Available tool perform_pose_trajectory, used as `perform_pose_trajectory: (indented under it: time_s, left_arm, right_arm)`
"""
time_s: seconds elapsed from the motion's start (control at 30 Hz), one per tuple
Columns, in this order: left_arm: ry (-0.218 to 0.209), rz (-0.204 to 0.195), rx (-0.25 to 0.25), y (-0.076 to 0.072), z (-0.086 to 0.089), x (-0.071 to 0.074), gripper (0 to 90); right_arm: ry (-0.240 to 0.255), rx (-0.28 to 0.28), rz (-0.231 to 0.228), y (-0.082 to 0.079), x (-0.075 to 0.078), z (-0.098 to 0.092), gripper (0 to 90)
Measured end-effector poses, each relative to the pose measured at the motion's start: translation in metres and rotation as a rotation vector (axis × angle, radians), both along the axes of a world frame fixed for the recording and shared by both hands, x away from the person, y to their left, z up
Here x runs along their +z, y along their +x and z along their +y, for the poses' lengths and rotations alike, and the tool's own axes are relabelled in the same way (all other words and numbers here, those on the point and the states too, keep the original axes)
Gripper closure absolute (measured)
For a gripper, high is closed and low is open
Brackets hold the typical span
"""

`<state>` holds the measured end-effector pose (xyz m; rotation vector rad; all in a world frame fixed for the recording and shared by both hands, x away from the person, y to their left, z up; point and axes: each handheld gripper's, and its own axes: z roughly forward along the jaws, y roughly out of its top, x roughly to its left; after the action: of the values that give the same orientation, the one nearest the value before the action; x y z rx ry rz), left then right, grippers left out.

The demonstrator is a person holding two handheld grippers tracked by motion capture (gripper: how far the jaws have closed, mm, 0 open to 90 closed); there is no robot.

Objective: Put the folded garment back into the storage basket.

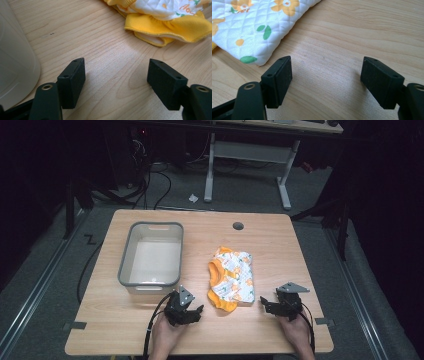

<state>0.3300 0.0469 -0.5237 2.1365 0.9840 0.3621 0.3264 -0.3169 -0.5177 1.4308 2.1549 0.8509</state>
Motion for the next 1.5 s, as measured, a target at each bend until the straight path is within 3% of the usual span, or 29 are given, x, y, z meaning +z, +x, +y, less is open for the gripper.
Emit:
perform_pose_trajectory:
  time_s: [1.5]
  left_arm:
    - [-0.009, 0.007, 0.01, -0.0024, -0.0006, 0.0003, 30.3]
  right_arm:
    - [0.0, 0.001, 0.0, -0.0001, 0.0001, 0.0001, 25.5]
